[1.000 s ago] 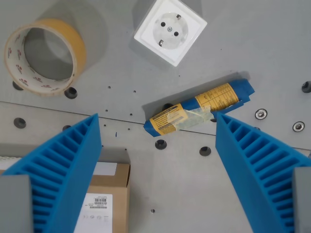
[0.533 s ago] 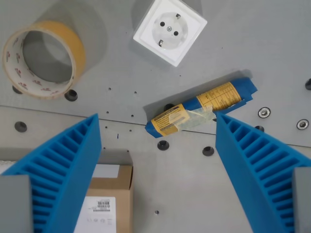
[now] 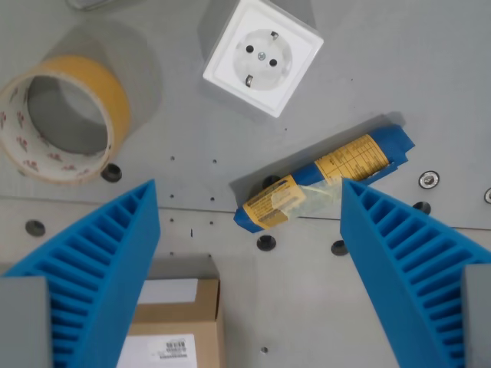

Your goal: Move above the white socket

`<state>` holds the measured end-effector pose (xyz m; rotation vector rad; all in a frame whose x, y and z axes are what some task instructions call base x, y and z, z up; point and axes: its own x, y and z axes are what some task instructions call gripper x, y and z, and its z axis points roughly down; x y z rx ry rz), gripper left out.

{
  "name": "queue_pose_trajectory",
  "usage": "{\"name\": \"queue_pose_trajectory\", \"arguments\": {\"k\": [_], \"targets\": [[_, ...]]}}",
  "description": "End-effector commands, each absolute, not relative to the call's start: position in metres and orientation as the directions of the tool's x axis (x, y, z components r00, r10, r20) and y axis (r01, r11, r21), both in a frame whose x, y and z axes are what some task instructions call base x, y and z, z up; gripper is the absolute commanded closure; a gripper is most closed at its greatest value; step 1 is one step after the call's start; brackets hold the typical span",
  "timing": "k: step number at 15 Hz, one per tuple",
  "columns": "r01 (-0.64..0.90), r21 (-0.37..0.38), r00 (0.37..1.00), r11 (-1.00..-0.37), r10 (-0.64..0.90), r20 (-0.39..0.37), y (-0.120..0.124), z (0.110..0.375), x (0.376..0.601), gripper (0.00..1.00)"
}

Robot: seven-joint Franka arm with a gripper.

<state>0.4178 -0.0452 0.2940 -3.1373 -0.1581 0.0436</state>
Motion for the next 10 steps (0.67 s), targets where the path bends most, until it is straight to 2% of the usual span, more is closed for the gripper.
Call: {"name": "queue_pose_trajectory", "arguments": {"k": [1,10], "targets": [[-0.068,-0.001,0.997,-0.998,-0.068,0.045,-0.049,0.283,0.417,0.00],[-0.235,-0.020,0.970,-0.972,-0.236,0.066,-0.052,0.246,0.425,0.00]]}}
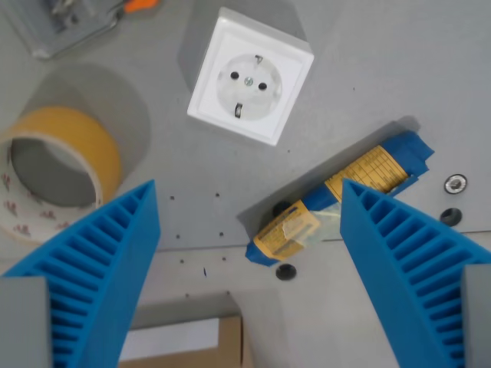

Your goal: Move above the white socket

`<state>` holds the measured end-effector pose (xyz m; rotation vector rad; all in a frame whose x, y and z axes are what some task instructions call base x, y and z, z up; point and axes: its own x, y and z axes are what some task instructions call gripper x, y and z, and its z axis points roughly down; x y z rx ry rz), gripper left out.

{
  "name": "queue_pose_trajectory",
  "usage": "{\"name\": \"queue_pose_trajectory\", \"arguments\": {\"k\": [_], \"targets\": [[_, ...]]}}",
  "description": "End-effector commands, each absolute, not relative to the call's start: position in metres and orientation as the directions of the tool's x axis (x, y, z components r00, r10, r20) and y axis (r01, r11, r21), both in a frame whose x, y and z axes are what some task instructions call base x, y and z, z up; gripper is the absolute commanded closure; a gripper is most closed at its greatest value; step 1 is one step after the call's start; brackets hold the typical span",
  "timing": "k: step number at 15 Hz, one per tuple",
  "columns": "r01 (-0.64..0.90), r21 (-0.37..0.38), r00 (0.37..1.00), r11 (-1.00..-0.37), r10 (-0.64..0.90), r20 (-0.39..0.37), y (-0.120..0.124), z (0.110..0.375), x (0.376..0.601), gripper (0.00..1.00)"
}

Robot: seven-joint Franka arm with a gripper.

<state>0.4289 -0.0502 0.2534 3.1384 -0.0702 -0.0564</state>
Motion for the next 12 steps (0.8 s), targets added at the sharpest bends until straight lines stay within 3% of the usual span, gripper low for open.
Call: {"name": "queue_pose_trajectory", "arguments": {"k": [1,12], "targets": [[-0.253,-0.021,0.965,-0.967,-0.254,0.065,-0.052,0.242,0.425,0.00],[-0.387,-0.040,0.920,-0.921,-0.388,0.050,-0.055,0.199,0.438,0.00]]}}
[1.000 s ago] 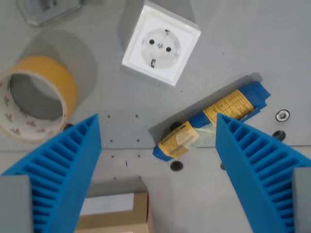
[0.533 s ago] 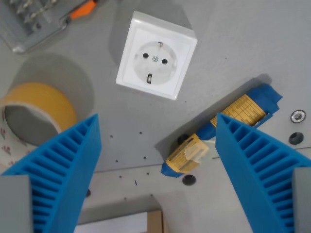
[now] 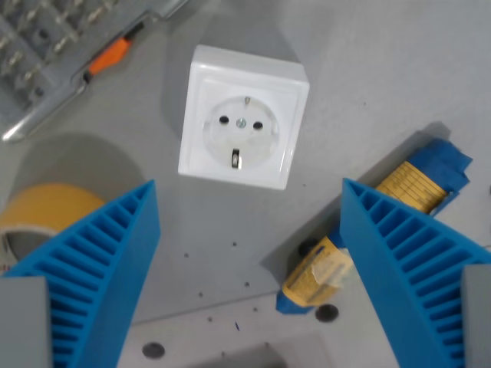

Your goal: Move above the white socket

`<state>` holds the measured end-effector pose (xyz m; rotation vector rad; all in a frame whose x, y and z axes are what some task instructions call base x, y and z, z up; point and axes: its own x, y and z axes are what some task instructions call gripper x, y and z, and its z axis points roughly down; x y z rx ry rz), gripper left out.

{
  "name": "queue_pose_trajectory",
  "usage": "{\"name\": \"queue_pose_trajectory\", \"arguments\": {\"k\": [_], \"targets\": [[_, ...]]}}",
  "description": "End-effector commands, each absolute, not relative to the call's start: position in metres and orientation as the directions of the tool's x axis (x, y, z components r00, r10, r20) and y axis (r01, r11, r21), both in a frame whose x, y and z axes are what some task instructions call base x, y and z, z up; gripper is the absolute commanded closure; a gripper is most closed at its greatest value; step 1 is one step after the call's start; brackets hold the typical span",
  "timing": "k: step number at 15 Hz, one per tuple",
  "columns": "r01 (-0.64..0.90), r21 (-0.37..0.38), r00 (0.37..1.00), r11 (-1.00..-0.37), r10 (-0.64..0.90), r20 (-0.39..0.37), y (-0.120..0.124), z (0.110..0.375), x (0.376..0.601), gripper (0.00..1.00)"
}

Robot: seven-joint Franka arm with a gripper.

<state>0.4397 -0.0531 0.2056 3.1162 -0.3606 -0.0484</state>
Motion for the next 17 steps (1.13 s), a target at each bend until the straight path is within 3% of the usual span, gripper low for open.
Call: {"name": "queue_pose_trajectory", "arguments": {"k": [1,17], "targets": [[-0.395,-0.040,0.917,-0.918,-0.397,0.047,-0.056,0.195,0.439,0.00],[-0.407,-0.039,0.913,-0.913,-0.408,0.027,-0.057,0.166,0.448,0.00]]}}
